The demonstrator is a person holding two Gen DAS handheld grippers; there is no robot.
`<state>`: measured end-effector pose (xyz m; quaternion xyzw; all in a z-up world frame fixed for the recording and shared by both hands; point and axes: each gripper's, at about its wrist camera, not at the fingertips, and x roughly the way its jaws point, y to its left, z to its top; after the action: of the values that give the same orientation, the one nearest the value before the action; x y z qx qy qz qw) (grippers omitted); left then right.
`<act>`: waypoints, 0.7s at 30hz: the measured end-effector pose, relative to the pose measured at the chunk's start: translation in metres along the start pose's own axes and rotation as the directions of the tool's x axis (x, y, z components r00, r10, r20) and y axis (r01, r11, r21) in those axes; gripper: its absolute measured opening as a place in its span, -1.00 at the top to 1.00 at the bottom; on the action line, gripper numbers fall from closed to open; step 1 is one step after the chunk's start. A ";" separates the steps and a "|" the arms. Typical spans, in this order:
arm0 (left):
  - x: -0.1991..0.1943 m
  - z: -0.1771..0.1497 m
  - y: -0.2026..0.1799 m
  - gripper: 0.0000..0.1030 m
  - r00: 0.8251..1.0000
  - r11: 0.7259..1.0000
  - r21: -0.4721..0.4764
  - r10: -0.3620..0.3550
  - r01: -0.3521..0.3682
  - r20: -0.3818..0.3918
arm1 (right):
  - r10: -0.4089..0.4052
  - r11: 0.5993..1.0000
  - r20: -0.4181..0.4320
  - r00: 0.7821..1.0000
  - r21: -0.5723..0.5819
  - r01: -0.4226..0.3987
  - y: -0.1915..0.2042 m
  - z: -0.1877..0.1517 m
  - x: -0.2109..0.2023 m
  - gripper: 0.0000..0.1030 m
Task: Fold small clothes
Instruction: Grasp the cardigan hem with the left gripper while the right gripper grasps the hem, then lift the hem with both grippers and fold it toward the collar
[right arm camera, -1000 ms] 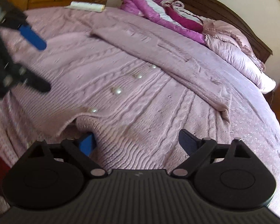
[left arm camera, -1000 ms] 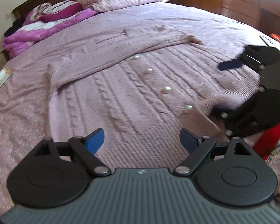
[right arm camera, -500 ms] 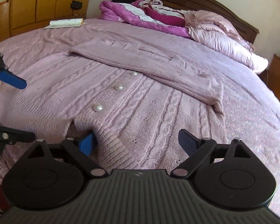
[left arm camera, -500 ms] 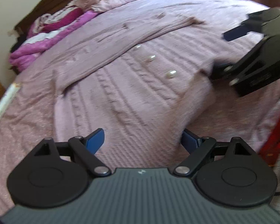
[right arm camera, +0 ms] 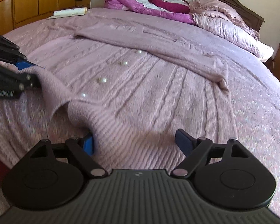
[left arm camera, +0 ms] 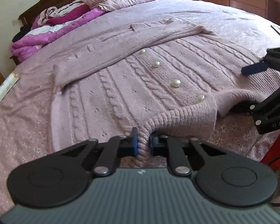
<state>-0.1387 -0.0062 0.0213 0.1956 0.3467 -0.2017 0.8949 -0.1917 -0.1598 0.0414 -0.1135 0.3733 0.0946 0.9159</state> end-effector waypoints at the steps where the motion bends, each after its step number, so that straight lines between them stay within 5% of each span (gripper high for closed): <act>1: -0.002 0.000 -0.001 0.78 1.000 1.000 0.001 -0.002 0.002 0.006 | -0.001 1.000 -0.004 1.000 0.002 0.001 -0.001 -0.003 0.000 -0.58; 3: -0.004 0.002 0.001 0.79 1.000 1.000 -0.018 -0.015 0.015 0.014 | -0.001 1.000 0.001 1.000 0.015 0.001 -0.003 -0.006 -0.002 -0.38; 7: -0.011 0.010 0.007 0.80 0.999 0.997 -0.066 -0.023 0.026 0.043 | 0.042 0.999 0.012 0.999 0.022 -0.043 -0.003 -0.002 -0.004 0.48; 9: -0.013 0.014 0.010 0.80 0.998 0.996 -0.081 -0.020 0.025 0.056 | 0.042 0.999 0.030 0.999 0.006 -0.042 0.000 0.003 -0.005 0.67; 21: -0.016 0.053 0.030 0.81 0.987 0.989 -0.150 0.034 -0.010 0.157 | 0.023 0.994 0.158 0.987 0.104 -0.040 -0.014 0.043 -0.006 0.79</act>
<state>-0.1059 -0.0030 0.0747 0.1154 0.2863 -0.1805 0.9339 -0.1640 -0.1623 0.0773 -0.0506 0.3067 0.0978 0.9454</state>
